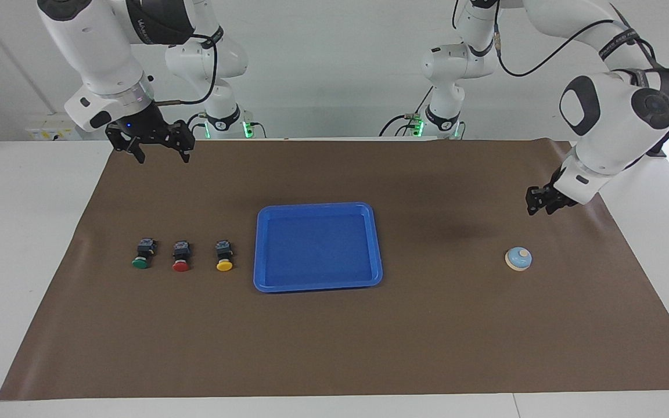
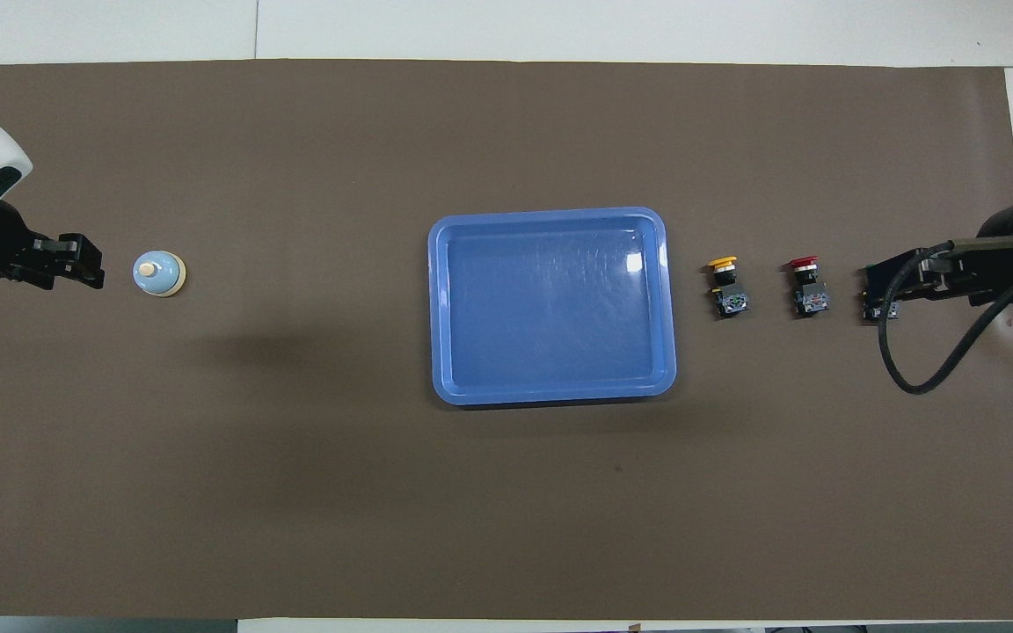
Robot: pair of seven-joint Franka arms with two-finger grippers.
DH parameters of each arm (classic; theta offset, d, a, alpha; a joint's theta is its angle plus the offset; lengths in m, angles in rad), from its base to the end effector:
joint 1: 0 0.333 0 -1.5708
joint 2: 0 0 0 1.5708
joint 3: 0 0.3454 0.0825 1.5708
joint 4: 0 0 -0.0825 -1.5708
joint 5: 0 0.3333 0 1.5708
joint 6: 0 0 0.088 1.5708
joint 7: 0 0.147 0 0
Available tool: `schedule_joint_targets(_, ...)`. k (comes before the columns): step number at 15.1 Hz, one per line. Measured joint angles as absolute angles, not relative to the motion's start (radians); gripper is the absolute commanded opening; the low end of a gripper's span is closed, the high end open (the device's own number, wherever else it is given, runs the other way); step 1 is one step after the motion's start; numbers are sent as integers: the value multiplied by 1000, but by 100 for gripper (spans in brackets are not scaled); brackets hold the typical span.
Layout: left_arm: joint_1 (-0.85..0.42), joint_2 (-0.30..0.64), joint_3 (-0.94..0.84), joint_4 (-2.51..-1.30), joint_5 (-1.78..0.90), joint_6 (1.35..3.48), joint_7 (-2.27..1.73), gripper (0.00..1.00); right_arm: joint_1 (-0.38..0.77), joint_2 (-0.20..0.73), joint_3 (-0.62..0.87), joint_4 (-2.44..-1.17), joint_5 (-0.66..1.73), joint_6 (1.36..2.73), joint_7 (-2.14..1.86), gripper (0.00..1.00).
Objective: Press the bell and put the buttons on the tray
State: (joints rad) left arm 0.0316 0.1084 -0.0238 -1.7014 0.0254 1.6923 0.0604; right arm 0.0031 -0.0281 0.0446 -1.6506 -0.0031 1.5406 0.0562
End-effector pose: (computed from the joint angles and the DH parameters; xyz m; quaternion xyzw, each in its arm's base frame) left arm 0.5329 0.0081 0.5124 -0.9978 0.0285 0.0590 0.0092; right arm 0.4850 0.0230 0.5920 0.9991 -0.0043 -0.0408 0.0043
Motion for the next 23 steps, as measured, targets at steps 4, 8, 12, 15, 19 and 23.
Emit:
schedule_joint_targets(4, 30, -22, -29, -1700, 14, 1513, 60, 100, 3, -28, 45, -1651, -3, 1541, 56, 100)
schedule_joint_targets(8, 30, -65, -33, -1704, 13, 1483, 60, 100, 3, -28, 45, -1651, -3, 1541, 56, 100)
schedule_joint_targets(12, 30, -66, -33, -1700, 12, 1484, 60, 100, 3, -28, 45, -1651, -3, 1541, 56, 100)
schedule_joint_targets(15, 30, -65, -35, -1695, 11, 1484, 60, 100, -31, -29, 43, -1655, -3, 1540, 55, 100)
schedule_joint_targets(19, 30, -51, -36, -1691, -3, 1485, 60, 100, -76, -47, 41, -1710, -4, 1544, 30, 100)
schedule_joint_targets(23, 32, -14, -33, -1636, -29, 1484, 60, 100, -106, -52, 40, -1781, -4, 1650, 26, 100)
